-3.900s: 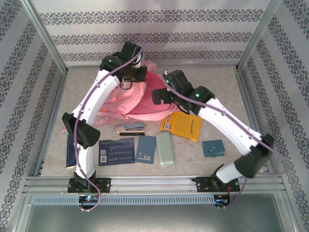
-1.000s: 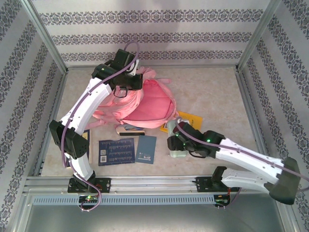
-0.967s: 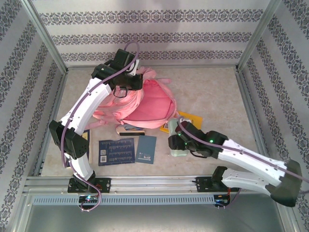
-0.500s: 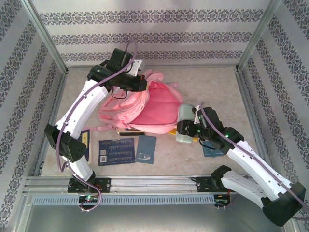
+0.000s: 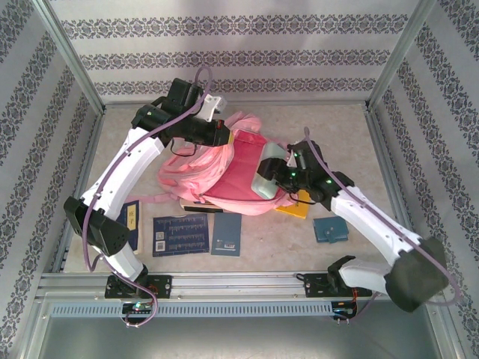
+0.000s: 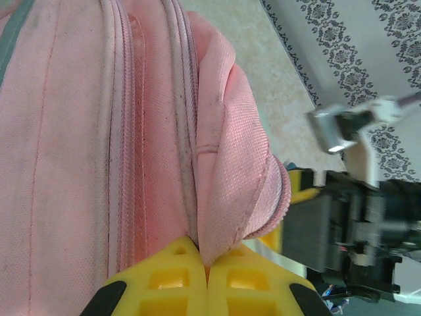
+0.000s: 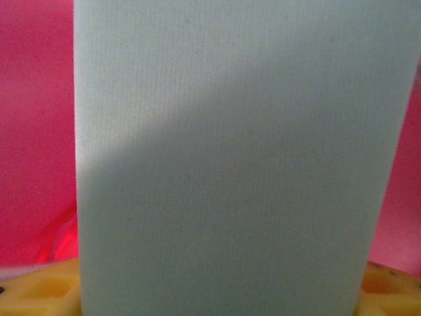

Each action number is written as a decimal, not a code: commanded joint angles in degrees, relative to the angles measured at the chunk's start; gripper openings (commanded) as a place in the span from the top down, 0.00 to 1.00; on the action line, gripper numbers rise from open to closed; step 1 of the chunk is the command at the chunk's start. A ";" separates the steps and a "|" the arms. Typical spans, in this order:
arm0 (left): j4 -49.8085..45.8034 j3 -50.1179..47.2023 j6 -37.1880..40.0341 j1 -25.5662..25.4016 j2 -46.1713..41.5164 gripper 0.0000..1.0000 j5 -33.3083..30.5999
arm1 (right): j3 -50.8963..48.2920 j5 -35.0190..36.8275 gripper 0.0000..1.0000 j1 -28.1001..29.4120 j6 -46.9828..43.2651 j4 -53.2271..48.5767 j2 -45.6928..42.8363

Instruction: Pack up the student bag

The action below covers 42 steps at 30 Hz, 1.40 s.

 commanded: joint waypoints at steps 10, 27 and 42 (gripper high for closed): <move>8.85 4.38 -2.80 0.27 -0.26 1.00 4.25 | 18.41 1.08 0.24 6.48 3.37 2.65 24.56; 8.59 6.85 -3.78 0.89 2.39 1.00 2.14 | 28.61 3.32 0.02 8.07 1.83 8.29 37.01; 6.48 10.49 -5.84 4.43 3.99 1.00 -6.36 | 26.36 11.55 0.02 8.81 -14.78 -5.13 20.60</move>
